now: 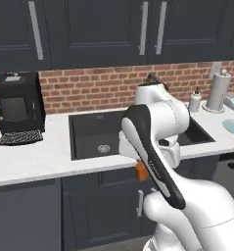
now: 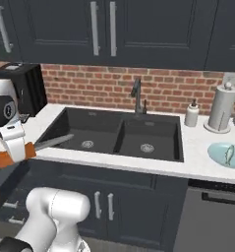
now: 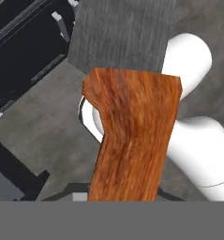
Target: Pick up the knife from the drawer and place it on the cutting board. Then place the meat from the plate to the cutting board.
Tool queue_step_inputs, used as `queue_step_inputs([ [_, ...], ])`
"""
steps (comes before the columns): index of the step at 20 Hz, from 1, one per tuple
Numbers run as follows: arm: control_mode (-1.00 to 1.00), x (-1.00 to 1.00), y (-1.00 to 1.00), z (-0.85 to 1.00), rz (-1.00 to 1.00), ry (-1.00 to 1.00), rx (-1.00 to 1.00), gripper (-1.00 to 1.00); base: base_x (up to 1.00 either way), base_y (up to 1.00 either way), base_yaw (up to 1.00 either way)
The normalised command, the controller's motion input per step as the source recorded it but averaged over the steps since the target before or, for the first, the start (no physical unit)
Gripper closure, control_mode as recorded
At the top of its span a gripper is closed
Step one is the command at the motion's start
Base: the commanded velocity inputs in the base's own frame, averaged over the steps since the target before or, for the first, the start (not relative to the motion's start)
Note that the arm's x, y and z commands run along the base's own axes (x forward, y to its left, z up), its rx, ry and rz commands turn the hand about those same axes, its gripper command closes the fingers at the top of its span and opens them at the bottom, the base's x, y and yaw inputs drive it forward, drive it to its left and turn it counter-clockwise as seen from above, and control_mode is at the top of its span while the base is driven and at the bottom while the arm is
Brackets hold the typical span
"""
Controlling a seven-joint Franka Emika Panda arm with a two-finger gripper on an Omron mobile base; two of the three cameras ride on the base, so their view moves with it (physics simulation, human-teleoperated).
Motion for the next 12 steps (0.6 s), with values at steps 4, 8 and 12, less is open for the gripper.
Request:
queue_step_inputs([
  [4,1.0,0.0,0.0,0.0,0.0,0.0,0.0,1.0,-0.17,-0.7,-0.62],
  [8,1.0,0.0,0.0,0.0,0.0,0.0,0.0,1.0,-0.02,-0.94,-0.5],
  [12,1.0,0.0,0.0,0.0,0.0,0.0,0.0,1.0,0.02,-1.0,-0.35],
])
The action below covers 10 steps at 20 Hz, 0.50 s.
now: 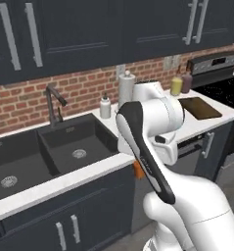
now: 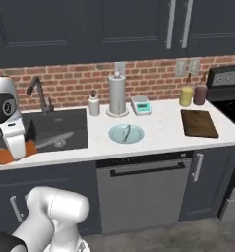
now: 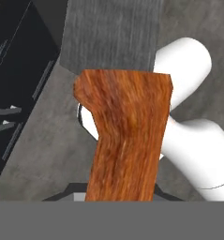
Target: Pick up the knife from the drawer and place it on the cutting board. Then place the meat from the plate to the cutting board.
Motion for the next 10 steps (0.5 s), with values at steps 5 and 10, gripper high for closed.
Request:
queue_step_inputs([
  [5,1.0,0.0,0.0,0.0,0.0,0.0,0.0,1.0,0.26,-1.0,-0.1],
  [10,1.0,0.0,0.0,0.0,0.0,0.0,0.0,1.0,0.42,-1.0,0.04],
])
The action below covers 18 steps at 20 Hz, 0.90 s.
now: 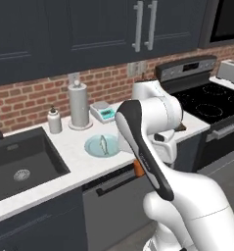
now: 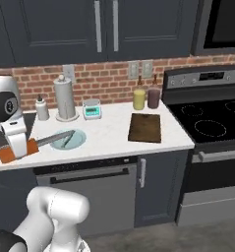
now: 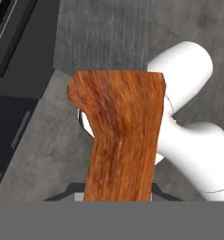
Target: Pick up the knife from the drawer and place it on the cutting board. Then place the meat from the plate to the cutting board.
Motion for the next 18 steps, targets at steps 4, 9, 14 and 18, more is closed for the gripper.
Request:
queue_step_inputs([
  [4,1.0,0.0,0.0,0.0,0.0,0.0,0.0,1.0,0.5,-1.0,0.15],
  [9,1.0,0.0,0.0,0.0,0.0,0.0,0.0,1.0,0.74,-0.94,0.29],
  [14,1.0,0.0,0.0,0.0,0.0,0.0,0.0,1.0,0.41,-0.72,0.34],
  [18,1.0,0.0,0.0,0.0,0.0,0.0,0.0,1.0,0.23,-0.41,0.36],
])
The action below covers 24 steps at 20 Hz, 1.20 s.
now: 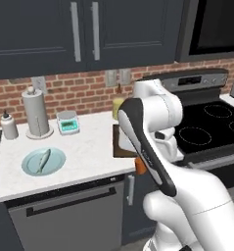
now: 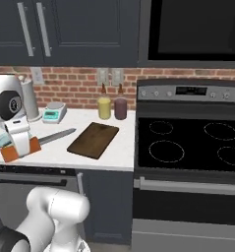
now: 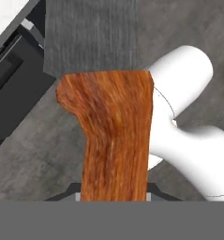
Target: Pick up the knife from the drawer and place it on the cutting board. Then place the meat from the plate to the cutting board.
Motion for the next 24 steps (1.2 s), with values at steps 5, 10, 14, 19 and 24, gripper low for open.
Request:
queue_step_inputs([
  [5,1.0,0.0,0.0,0.0,0.0,0.0,0.0,1.0,0.59,-0.02,0.35],
  [10,1.0,0.0,0.0,0.0,0.0,0.0,0.0,1.0,0.53,-0.02,0.25],
  [14,1.0,0.0,0.0,0.0,0.0,0.0,0.0,1.0,0.12,-0.08,0.1],
  [19,-1.0,0.3,-0.43,-0.09,0.0,0.05,0.01,1.0,0.0,-0.03,0.0],
  [24,-1.0,0.99,-0.97,-0.4,0.0,0.19,0.0,1.0,0.0,0.0,0.0],
])
